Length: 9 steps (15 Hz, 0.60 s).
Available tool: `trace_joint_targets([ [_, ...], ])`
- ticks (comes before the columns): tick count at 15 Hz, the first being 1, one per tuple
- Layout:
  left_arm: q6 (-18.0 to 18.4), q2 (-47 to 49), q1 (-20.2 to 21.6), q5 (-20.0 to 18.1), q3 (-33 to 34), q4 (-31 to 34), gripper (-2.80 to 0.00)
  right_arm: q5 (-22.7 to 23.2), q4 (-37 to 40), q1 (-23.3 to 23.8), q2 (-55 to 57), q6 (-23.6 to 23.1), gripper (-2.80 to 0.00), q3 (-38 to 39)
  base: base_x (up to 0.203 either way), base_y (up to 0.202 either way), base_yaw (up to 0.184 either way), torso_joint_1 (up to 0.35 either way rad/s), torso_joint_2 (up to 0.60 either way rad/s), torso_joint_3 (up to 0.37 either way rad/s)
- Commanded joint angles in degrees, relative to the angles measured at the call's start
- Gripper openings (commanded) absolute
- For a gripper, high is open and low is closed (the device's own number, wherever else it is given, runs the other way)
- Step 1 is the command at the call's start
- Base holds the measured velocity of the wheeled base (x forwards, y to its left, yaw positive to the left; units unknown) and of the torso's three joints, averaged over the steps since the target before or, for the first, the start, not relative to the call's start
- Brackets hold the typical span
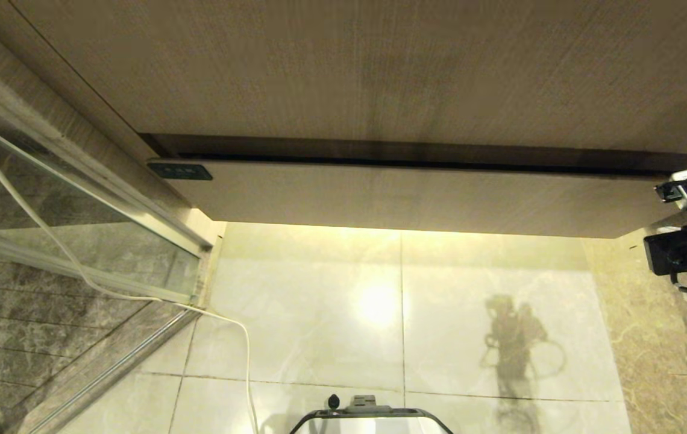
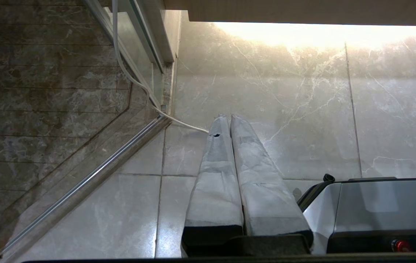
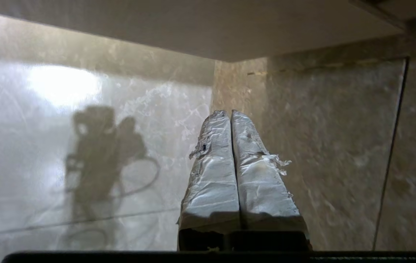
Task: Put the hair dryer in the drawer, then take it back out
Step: Close the drawer
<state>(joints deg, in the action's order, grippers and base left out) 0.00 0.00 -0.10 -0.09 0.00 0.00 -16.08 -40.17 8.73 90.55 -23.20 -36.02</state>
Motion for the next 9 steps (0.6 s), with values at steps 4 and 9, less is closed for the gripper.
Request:
trace_joint_targets([
  [4, 0.0, 0.0, 0.0, 0.0, 0.1, 0.0, -2.80, 0.0, -6.2, -1.5, 12.0, -0.2, -2.80, -8.3, 0.000, 0.000, 0.000, 0.000, 0.00, 0.000],
  [9, 0.0, 0.0, 0.0, 0.0, 0.1, 0.0, -2.80, 0.2, -10.8, -2.4, 16.1, -0.3, -2.80, -13.1, 0.000, 0.000, 0.000, 0.000, 0.00, 0.000],
])
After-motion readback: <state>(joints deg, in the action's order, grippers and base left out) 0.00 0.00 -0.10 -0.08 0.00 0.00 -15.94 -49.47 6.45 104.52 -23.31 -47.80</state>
